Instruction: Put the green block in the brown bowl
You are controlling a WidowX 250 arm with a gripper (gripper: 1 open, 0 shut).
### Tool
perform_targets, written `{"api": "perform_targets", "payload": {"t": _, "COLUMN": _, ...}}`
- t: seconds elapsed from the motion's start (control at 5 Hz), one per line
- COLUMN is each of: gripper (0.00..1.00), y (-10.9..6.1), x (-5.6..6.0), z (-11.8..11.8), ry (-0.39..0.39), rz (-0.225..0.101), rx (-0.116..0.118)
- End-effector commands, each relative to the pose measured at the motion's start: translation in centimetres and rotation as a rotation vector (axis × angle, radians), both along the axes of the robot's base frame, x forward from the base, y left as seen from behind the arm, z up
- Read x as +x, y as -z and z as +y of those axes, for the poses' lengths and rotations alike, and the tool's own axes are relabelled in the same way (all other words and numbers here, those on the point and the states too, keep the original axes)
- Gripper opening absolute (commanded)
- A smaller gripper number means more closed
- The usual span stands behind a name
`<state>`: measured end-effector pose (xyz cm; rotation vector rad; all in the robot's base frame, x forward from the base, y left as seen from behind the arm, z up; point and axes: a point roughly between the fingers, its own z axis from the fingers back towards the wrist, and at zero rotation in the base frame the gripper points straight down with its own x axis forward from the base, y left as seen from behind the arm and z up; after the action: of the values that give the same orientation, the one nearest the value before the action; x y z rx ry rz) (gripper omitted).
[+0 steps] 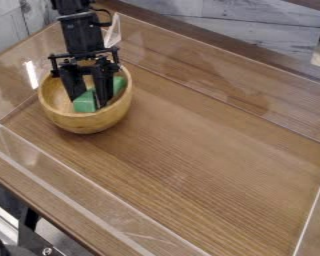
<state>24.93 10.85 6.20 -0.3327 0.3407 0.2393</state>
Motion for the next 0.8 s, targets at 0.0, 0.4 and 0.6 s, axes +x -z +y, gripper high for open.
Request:
{"api": "perform_targets", "payload": {"t": 0.0, "gripper": 0.00, "y": -1.27, "x": 1.17, "z": 0.21, "ry": 0.017, "rz": -0.049, "rx": 0.025}}
{"api": "perform_targets", "payload": {"t": 0.4, "gripper": 0.00, "y": -1.26, "x": 1.26, "z": 0.03, "ry": 0.025, "rz": -0.041, "rx": 0.018}}
{"api": "perform_targets", "payload": {"t": 0.6, "gripper": 0.00, "y": -1.28, "x": 1.27, "z": -0.07, "ry": 0.030, "rz": -0.036, "rx": 0.015}}
